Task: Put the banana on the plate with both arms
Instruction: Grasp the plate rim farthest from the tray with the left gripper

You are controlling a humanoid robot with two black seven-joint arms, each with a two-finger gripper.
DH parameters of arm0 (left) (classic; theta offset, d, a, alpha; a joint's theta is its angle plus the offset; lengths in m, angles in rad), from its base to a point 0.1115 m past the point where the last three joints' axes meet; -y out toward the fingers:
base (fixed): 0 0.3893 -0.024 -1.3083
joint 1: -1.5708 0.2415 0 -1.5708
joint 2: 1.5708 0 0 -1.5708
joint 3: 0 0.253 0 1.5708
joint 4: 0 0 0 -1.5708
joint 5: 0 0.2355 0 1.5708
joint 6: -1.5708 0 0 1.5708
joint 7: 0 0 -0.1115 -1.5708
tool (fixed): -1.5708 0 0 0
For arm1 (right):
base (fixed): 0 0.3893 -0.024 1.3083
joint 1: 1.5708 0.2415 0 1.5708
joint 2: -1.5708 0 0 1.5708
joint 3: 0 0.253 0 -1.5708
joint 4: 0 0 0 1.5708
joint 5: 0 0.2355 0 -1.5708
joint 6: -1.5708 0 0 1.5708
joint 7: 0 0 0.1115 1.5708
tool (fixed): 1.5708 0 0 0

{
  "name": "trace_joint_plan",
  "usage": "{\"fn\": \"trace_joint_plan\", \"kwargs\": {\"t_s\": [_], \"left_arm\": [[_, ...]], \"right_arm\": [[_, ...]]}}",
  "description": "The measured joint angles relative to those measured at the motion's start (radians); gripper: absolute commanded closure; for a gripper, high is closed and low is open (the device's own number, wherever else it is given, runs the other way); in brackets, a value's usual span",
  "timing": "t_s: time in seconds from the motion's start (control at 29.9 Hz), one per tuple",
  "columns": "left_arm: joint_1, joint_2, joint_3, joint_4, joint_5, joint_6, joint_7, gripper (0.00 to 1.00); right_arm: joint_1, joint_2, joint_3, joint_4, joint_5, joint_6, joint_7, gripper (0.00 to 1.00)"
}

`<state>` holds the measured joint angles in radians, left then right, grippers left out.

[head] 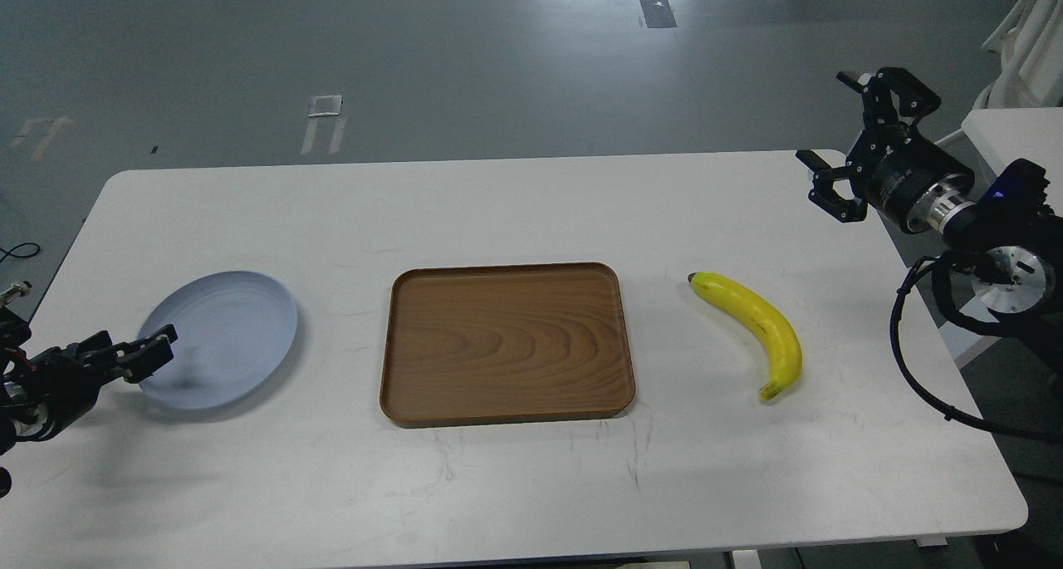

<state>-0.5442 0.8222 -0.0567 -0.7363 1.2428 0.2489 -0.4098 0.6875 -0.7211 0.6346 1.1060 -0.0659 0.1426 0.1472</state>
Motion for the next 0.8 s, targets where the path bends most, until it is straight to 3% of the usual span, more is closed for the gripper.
{"fn": "trace_joint_plan", "kwargs": {"t_s": [0.2, 0.47, 0.6, 0.7, 0.8], "left_arm": [[0.002, -0.013, 0.000, 0.040, 0.000, -0.025, 0.000, 0.40], [0.000, -0.013, 0.000, 0.055, -0.005, -0.053, 0.000, 0.52], [0.000, -0.011, -0.001, 0.055, -0.006, -0.054, 0.000, 0.61], [0.000, -0.009, -0.001, 0.055, -0.006, -0.054, 0.000, 0.75], [0.002, -0.010, 0.000, 0.055, -0.005, -0.054, 0.000, 0.77]], "right_arm": [[0.000, -0.008, 0.001, -0.001, 0.000, 0.000, 0.002, 0.00], [-0.001, -0.009, 0.001, -0.001, 0.000, 0.000, 0.003, 0.00], [-0.001, -0.009, 0.001, 0.000, 0.000, 0.000, 0.003, 0.00], [-0.001, -0.010, 0.001, 0.001, 0.000, 0.000, 0.003, 0.00], [0.000, -0.012, 0.001, 0.001, 0.000, 0.000, 0.003, 0.00]]}}
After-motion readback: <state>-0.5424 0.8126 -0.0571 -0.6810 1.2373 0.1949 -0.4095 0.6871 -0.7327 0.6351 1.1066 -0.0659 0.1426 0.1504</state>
